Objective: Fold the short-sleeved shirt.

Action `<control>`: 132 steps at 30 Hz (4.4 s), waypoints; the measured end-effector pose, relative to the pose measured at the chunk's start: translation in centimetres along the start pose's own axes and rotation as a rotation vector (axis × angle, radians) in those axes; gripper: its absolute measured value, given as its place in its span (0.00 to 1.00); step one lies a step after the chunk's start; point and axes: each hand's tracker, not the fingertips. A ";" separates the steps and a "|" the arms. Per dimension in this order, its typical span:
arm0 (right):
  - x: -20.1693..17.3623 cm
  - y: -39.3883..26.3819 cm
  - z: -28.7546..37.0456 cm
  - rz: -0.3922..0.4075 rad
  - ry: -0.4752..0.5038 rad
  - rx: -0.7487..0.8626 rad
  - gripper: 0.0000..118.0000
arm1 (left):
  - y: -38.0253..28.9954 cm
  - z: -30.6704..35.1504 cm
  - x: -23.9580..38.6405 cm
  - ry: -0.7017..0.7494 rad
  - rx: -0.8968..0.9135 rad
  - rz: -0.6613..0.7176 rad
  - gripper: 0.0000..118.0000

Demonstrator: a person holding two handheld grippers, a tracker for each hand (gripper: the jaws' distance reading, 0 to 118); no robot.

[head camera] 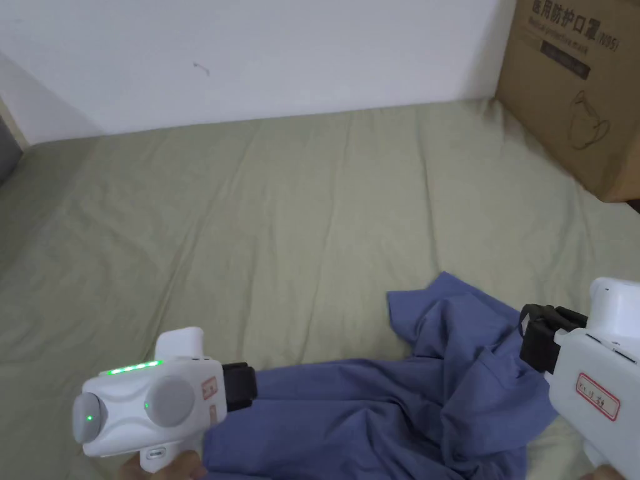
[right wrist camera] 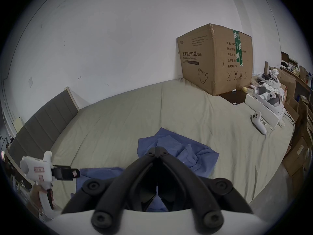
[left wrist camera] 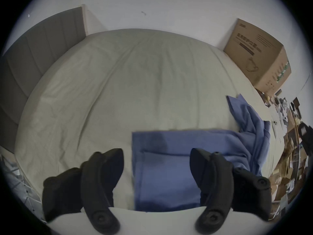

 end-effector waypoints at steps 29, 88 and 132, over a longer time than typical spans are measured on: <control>5.9 4.2 -9.8 0.080 0.033 -0.242 0.73 | 0.2 -4.0 0.3 0.023 -0.066 -0.023 0.06; -4.0 46.1 -3.4 -0.027 0.247 0.076 0.03 | 37.1 26.3 1.8 0.263 0.679 -0.077 0.06; 2.8 12.6 -23.4 -0.069 0.072 -0.509 0.03 | 15.0 -5.8 -7.2 0.275 0.072 -0.065 0.06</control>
